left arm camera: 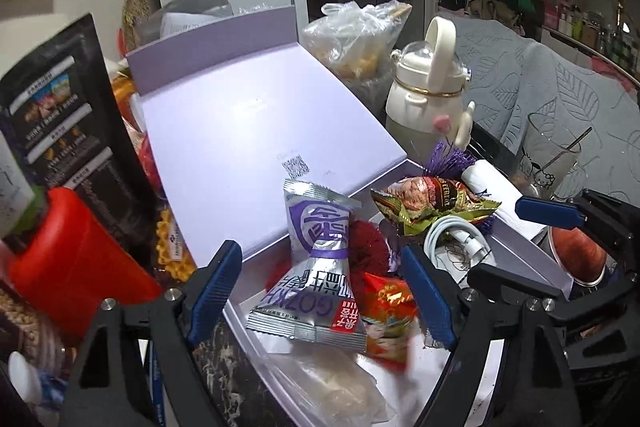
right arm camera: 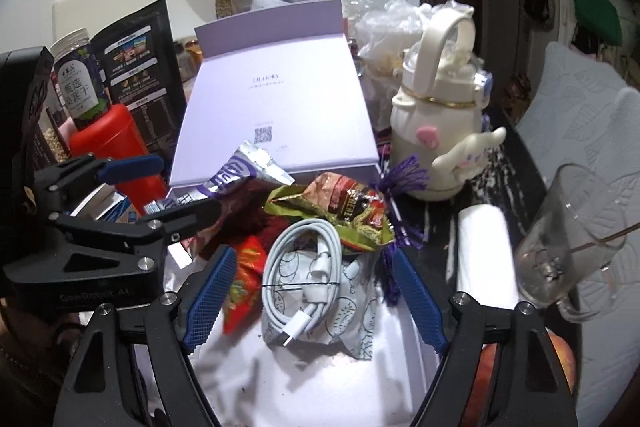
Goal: Organize soft objects
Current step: 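Open both grippers to release the packet and cable in the box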
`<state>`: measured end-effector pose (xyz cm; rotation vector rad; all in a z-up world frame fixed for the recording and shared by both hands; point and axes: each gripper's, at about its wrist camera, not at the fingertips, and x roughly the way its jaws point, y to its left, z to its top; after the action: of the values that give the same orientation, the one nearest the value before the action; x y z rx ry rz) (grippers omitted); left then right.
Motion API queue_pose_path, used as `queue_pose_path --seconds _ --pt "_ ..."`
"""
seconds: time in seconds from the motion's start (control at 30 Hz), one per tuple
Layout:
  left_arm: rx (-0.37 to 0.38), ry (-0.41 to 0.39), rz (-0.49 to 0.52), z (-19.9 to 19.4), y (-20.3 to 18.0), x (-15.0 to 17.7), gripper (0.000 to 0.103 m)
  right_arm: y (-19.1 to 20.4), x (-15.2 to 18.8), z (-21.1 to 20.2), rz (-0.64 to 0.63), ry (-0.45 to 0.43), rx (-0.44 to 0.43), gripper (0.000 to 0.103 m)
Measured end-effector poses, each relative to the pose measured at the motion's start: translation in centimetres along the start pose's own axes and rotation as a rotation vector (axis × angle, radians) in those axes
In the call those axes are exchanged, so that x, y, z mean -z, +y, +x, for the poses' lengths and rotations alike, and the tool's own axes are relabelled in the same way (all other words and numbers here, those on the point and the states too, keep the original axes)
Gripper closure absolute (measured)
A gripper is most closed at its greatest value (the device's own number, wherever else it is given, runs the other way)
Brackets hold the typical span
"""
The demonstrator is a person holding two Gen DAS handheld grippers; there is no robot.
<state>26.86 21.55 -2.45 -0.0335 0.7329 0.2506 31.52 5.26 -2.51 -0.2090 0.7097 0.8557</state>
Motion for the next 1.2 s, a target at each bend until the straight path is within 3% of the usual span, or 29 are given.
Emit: queue_pose_path --seconds 0.3,0.67,1.1,1.2 --pt "-0.016 -0.032 -0.008 -2.9 -0.5 -0.9 0.021 0.7 -1.0 -3.4 -0.016 -0.059 0.026 0.022" --pt "-0.061 -0.135 0.008 -9.0 -1.6 -2.3 0.021 2.3 -2.6 -10.0 -0.048 -0.178 0.070 0.022" --pt "-0.044 -0.254 -0.003 -16.8 -2.4 -1.3 0.020 4.3 -0.8 -16.0 -0.051 -0.232 0.115 0.022" --pt "-0.047 -0.259 -0.006 -18.1 -2.6 -0.5 0.010 4.6 0.0 -17.0 -0.035 -0.230 0.138 0.022"
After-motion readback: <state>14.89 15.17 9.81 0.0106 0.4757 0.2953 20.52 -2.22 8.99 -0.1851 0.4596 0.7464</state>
